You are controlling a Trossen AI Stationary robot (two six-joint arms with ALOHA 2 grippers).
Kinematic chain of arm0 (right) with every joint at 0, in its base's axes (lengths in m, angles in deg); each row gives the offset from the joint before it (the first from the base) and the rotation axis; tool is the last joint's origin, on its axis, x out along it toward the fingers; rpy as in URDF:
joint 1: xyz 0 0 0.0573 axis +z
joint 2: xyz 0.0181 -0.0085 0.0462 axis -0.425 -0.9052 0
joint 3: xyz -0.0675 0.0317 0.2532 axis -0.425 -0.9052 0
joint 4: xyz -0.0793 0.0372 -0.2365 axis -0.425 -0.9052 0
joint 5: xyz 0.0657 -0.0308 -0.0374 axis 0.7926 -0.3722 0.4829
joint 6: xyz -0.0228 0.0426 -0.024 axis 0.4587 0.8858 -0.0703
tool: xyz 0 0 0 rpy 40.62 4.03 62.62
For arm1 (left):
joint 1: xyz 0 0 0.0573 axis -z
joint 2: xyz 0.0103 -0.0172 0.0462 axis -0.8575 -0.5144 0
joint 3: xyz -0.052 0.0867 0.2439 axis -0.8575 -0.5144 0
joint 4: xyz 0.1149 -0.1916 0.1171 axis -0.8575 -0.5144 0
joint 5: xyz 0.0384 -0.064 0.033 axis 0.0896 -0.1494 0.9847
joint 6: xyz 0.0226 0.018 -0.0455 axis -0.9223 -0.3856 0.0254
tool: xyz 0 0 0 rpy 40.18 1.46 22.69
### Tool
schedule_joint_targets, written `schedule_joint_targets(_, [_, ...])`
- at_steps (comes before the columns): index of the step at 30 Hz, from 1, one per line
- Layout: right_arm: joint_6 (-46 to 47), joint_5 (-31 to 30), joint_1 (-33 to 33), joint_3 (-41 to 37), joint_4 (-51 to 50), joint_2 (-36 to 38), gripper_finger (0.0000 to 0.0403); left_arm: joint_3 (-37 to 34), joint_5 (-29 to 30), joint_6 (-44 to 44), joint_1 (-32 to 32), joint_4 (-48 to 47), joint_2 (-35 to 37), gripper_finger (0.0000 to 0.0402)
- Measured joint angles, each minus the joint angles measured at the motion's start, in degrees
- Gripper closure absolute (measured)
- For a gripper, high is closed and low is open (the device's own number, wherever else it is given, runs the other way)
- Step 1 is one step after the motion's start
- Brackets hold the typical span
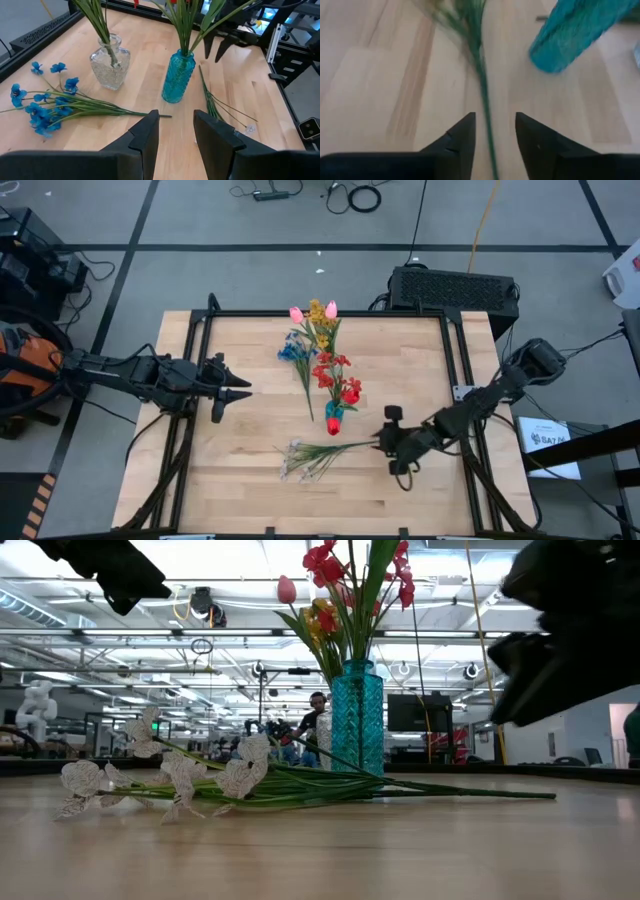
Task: Sort flowers into vase by color
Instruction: Put the white flowers into the transparent vase
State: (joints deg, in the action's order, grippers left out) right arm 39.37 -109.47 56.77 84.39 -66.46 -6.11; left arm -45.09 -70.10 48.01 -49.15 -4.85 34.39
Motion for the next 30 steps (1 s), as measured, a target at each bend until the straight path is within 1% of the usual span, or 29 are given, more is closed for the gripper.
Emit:
schedule_joint_targets(4, [-3.88,0.77,-3.84,0.02,9.44,-3.76,0.024,0.0,-0.02,-0.01,0.0,0.0,0.0,0.0272])
schedule_joint_targets(8, [-7.53,5.39,-6.93,0.13,18.63,-8.24,0.0218,0.0,-0.03,0.0,0.0,-0.08,0.0,0.0272])
schedule_joint_targets(10, [-7.7,8.05,-8.1,1.04,19.3,-10.52,0.0216,0.0,-0.24,-0.04,0.0,-0.32,0.0,0.0272])
schedule_joint_targets(12, [-7.2,10.41,-8.86,3.53,18.08,-12.8,0.0218,0.0,-0.51,-0.04,0.0,-0.47,0.0,0.0272])
schedule_joint_targets(16, [-7.6,12.59,-9.58,11.94,10.69,-18.24,0.0234,0.0,-0.59,-0.04,0.0,-0.68,0.0,0.0272])
schedule_joint_targets(22, [-7.38,12.61,-10.67,28.68,-12.71,-27.44,0.0259,0.0,-1.53,-0.07,-0.01,-1.67,0.02,0.0272])
schedule_joint_targets(26, [-5.71,13.18,-11.43,37.79,-23.51,-32.55,0.0269,0.0,-4.24,-0.07,0.0,-2.05,0.02,0.0272])
schedule_joint_targets(30, [-4.33,20.01,-12.18,42.45,-26.67,-36.92,0.0278,0.0,-5.72,-0.09,0.0,-2.65,0.02,0.0272])
